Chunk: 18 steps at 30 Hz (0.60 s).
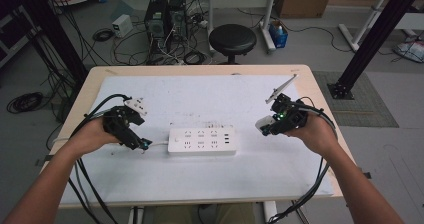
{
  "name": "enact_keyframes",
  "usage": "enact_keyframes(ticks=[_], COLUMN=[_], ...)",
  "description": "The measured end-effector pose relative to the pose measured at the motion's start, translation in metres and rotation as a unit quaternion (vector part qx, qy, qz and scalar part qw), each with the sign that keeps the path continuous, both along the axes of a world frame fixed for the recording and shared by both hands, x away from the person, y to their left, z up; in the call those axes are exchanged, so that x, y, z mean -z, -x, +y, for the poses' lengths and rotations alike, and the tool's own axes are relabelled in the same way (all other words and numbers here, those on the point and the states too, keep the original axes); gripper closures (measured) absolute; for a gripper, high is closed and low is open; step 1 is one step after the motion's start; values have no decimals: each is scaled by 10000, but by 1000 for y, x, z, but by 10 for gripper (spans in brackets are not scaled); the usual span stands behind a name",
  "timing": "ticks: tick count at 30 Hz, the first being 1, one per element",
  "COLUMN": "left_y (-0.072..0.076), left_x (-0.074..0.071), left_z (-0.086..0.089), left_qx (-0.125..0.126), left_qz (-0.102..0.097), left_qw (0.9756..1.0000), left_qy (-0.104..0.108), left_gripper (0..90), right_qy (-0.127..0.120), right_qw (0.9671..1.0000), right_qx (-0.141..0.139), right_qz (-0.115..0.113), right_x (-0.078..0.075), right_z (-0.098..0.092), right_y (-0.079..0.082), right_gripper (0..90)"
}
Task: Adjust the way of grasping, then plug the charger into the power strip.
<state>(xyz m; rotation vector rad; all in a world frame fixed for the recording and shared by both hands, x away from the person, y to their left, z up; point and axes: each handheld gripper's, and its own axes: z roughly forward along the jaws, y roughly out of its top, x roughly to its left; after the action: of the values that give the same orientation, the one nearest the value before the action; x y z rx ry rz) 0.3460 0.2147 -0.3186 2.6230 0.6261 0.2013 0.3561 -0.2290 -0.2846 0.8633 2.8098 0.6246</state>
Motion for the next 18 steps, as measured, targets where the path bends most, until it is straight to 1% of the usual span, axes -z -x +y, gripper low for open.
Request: enact_keyframes(ticks=[1,2,3,4,7,9,11,14,17,18], left_y=[0,0,0,1,3,3,4,4,6,6], left_x=[-1,-1,-2,-2,-2,-2,-2,-3,-3,-2], left_z=[5,7,9,10,11,11,9,7,7,7], left_qx=[-172,-305,-362,-403,-406,-390,-377,-345,-313,-348], left_qz=[19,0,-20,-46,-132,-178,-212,-219,-218,-238], left_qw=[9997,9994,9991,9989,9987,9987,9987,9989,9991,9990], left_qy=[-179,-179,-218,-214,-275,-276,-251,-231,-210,-137], left_gripper=[182,182,182,182,182,182,182,182,182,182], right_qy=[72,163,184,168,166,206,223,171,173,165], right_qw=[10000,9999,9998,9998,9998,9997,9996,9997,9996,9996], right_qx=[-42,6,-19,-11,43,55,96,105,138,150], right_qz=[-12,-51,-85,-94,-107,-118,-112,-127,-182,-184], right_x=[-3,-8,-10,-11,-13,-12,-11,-10,-11,-11], right_z=[-2,-6,-9,-11,-17,-19,-20,-22,-22,-21], right_y=[-1,-1,-2,-2,-3,-3,-2,-3,-3,-3], right_gripper=[617,617,617,617,617,617,617,617,617,617])
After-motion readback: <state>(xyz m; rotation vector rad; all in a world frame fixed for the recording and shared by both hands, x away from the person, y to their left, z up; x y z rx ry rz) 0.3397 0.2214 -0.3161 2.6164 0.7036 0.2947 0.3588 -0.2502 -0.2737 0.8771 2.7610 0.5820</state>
